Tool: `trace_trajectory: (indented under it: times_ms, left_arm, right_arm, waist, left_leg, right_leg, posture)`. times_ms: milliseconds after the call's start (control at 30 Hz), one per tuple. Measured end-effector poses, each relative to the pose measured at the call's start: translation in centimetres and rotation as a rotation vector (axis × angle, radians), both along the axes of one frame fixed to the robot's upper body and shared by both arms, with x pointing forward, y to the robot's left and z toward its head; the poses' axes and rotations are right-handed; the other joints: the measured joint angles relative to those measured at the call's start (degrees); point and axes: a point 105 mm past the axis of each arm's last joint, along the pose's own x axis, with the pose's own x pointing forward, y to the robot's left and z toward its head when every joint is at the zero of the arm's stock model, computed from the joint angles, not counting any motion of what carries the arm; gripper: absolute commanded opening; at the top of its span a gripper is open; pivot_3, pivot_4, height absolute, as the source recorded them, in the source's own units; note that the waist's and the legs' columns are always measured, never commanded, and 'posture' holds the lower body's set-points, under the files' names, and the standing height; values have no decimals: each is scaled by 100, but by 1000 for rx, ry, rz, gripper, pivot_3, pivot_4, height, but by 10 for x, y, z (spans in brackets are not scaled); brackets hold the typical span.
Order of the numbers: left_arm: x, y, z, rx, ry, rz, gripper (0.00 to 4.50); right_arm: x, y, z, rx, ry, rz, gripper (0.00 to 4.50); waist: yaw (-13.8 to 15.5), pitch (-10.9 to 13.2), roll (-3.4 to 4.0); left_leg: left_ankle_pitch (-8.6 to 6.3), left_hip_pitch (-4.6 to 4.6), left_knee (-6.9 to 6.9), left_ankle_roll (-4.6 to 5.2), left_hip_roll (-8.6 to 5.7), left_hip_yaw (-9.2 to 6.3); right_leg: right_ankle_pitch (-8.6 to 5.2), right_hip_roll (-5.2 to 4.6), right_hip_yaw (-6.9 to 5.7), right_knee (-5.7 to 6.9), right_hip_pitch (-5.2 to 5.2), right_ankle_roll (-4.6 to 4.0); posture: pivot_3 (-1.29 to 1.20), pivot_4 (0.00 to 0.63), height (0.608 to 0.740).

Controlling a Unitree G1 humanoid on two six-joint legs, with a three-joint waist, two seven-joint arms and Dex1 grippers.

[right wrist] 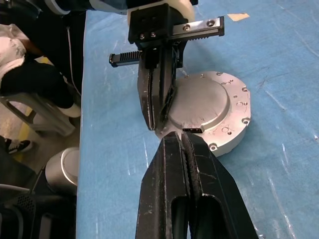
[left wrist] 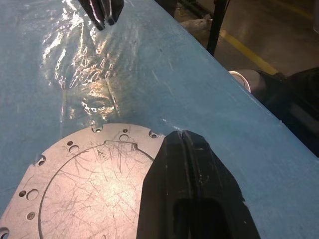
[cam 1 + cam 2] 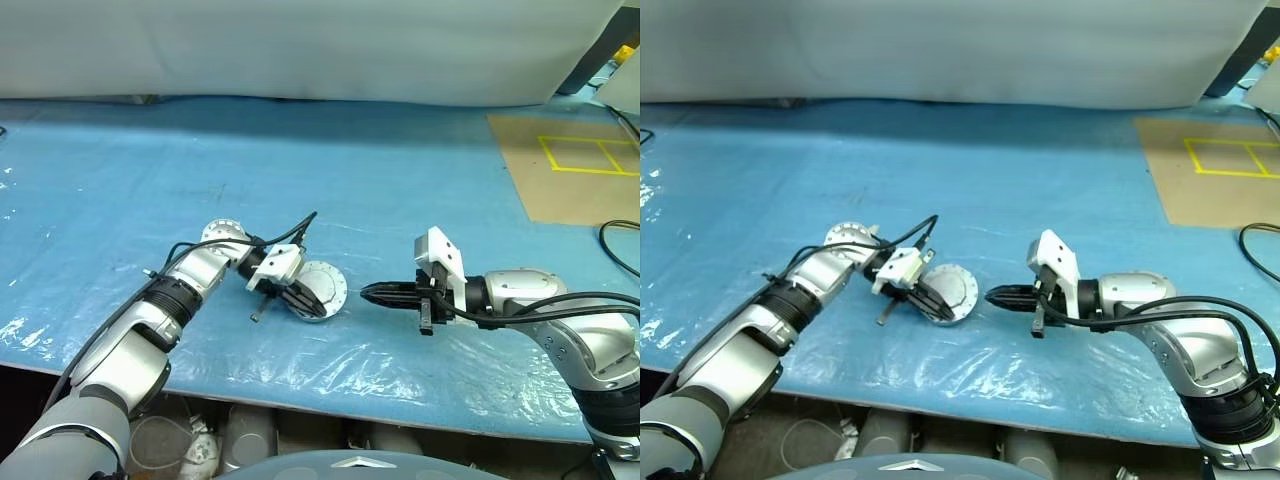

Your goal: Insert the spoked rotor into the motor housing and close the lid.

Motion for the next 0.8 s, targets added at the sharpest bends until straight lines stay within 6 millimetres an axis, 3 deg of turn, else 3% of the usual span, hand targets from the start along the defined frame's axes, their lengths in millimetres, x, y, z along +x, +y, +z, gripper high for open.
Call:
trace_trajectory:
  times_ms: [133, 233, 367, 600, 800]
  left_arm:
    - [-3, 0, 3, -20, 19, 7, 47]
    - [-1, -9, 32, -139, 45, 31, 47]
    - [-5, -6, 71, -244, 42, 38, 47]
    - [-28, 11, 76, -250, 84, 76, 47]
    - [-31, 20, 67, -335, 107, 311, 47]
  right_arm:
    - [2, 1, 1, 1, 3, -15, 0]
    - [3, 3, 2, 7, 16, -19, 0]
    - [1, 8, 8, 14, 20, -7, 0]
    - [1, 12, 14, 18, 18, 18, 0]
    - [8, 14, 2, 13, 10, 61, 0]
  waist:
    - [-10, 0, 0]
    - [-9, 1, 1]
    - [-62, 0, 2]
    - [-62, 1, 10]
    - [-90, 1, 10]
  left_leg:
    - [0, -2, 1, 0, 0, 1]
    - [1, -7, 3, -1, -1, 1]
    - [0, 0, -3, -1, -1, 2]
    - [0, 1, -15, -2, 0, 7]
    - [0, -1, -3, -2, 2, 8]
  right_leg:
    - [1, 0, 1, 2, -2, 1]
    - [-2, 0, 1, 3, -3, -5]
    - [-6, 2, 1, 6, -3, -11]
    - [-12, 5, 6, 5, -7, -21]
    - [-12, 4, 7, 1, -6, -21]
  posture:
    - [0, 150, 740]
    - [0, 150, 740]
    - [0, 150, 740]
    - [0, 150, 740]
    - [0, 150, 740]
